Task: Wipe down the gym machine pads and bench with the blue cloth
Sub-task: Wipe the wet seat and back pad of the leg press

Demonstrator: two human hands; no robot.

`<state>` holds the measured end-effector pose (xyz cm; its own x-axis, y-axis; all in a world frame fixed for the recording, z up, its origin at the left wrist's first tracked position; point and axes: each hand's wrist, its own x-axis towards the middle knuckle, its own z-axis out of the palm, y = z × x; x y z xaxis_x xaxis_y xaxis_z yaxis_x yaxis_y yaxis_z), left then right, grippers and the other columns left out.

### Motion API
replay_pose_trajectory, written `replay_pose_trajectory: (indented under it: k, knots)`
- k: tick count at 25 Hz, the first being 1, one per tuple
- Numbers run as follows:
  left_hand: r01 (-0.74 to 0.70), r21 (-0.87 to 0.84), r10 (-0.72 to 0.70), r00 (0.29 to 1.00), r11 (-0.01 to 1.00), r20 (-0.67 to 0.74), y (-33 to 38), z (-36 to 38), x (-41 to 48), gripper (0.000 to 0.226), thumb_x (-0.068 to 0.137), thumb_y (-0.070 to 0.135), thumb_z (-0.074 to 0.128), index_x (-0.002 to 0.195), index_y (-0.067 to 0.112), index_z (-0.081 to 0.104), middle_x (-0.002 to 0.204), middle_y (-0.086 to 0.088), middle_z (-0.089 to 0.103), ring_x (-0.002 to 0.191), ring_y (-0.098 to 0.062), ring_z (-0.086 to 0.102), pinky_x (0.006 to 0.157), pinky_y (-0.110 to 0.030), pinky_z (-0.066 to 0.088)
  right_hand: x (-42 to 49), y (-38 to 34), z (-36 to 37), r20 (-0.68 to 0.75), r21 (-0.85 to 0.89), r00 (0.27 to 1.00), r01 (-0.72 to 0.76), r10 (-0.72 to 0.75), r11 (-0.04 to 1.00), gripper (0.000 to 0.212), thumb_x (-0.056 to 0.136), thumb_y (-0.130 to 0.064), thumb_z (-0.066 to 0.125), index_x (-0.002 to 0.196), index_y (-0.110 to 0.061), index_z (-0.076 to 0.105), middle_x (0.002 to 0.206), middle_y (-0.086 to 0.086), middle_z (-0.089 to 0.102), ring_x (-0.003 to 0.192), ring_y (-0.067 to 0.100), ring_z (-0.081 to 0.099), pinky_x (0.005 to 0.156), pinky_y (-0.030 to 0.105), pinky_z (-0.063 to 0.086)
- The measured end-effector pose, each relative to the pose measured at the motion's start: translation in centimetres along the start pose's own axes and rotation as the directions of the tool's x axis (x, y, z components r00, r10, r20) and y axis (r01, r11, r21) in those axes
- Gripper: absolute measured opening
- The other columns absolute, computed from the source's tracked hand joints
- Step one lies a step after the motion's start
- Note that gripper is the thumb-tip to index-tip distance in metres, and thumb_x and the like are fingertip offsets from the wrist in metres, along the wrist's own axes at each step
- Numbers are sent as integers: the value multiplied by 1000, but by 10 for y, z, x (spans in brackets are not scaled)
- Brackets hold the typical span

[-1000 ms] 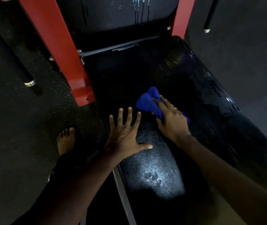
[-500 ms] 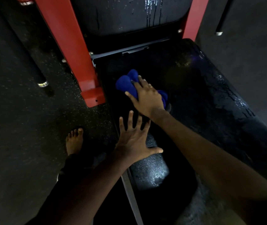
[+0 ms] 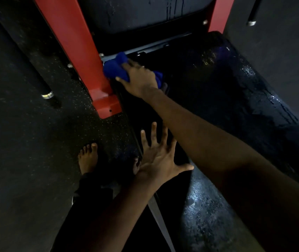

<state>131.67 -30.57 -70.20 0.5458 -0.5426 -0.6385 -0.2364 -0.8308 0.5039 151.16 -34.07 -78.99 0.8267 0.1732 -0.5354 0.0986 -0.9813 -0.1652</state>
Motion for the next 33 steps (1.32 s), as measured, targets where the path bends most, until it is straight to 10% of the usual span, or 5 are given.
replay_pose_trajectory:
  k: [4,9,16,22,33]
  knots:
    - [26,-13,-26,999,1000,-34,2,0,0,121,70,95,32,156,22,-13,160,-15,-26,145,-44,-26,112,-69,-8,13,25,-8,35,39,986,163,-164,986,58,96,-48,51,150,-28,39,154,-1,44,126,32,56,97,42,47]
    - [9,-18,-9,1000,1000,-7,1,-2,-1,118,71,91,32,156,22,-11,159,-16,-29,145,-43,-25,112,-69,-9,45,78,-27,-70,64,937,-337,341,939,51,100,-43,47,144,-18,41,139,14,54,119,36,58,92,43,48]
    - [52,-53,-53,998,997,-27,4,-1,-1,121,70,91,41,156,23,-11,162,-12,-23,147,-40,-23,114,-67,-7,-18,30,3,91,7,960,266,-266,964,62,97,-60,47,152,-33,37,160,-4,35,134,27,50,103,45,45]
    - [7,-100,-37,952,995,-303,-22,16,-18,71,95,67,28,156,30,24,165,-6,13,152,-30,9,122,-53,7,-19,49,-9,28,107,997,66,-69,992,56,98,-49,52,148,-26,42,156,-1,42,132,27,51,105,46,46]
    - [-36,-160,-23,936,986,-350,-40,20,-3,62,95,31,46,154,23,32,162,-18,17,151,-37,10,121,-46,7,-434,74,6,102,130,979,164,-177,978,73,90,-41,66,153,-45,29,164,-12,24,138,17,47,100,35,51]
